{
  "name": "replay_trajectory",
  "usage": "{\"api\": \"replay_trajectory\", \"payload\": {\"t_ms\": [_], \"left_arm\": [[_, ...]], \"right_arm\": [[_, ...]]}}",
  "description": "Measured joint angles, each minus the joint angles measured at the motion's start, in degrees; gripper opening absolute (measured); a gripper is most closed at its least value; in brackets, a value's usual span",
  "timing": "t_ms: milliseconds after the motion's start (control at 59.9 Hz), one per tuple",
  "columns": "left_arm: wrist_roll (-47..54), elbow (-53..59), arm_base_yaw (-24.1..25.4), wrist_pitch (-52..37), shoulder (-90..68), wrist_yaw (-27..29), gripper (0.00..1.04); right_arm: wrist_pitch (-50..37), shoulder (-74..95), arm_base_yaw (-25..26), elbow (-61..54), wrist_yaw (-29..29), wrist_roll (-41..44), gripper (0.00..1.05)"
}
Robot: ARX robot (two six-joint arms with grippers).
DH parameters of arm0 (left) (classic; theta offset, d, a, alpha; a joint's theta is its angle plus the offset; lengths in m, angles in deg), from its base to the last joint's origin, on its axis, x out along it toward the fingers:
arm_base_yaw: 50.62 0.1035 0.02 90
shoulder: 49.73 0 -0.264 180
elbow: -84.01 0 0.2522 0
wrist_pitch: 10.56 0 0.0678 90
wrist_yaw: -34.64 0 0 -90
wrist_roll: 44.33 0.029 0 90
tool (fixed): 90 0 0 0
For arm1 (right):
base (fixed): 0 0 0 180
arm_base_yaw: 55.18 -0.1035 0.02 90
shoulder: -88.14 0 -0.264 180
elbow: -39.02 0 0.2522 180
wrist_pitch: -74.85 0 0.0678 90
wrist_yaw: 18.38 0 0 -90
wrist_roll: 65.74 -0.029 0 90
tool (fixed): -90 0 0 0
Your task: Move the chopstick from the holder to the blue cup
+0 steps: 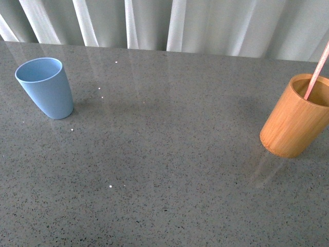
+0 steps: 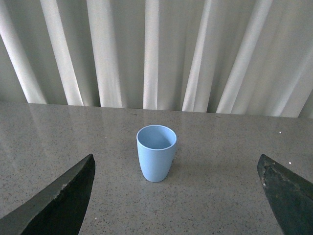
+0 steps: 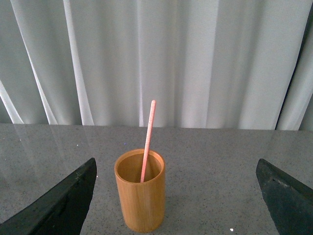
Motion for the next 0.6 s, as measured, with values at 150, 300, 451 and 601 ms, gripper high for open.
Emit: {"api": "replay_trajectory", "payload": {"t_ms": [150, 300, 451, 601], "left_arm": [[0.0, 0.0, 0.0, 0.0, 0.0, 0.0, 0.98], [0.0, 0.0, 0.0, 0.0, 0.0, 0.0, 0.98], [0.0, 0.0, 0.0, 0.0, 0.0, 0.0, 0.98], [0.0, 0.0, 0.0, 0.0, 0.0, 0.0, 0.98]], "right_arm": [[0.0, 0.0, 0.0, 0.0, 0.0, 0.0, 0.95], [0.0, 0.0, 0.0, 0.0, 0.0, 0.0, 0.95], [0.0, 0.0, 0.0, 0.0, 0.0, 0.0, 0.95], [0.0, 0.0, 0.0, 0.0, 0.0, 0.0, 0.95]]}}
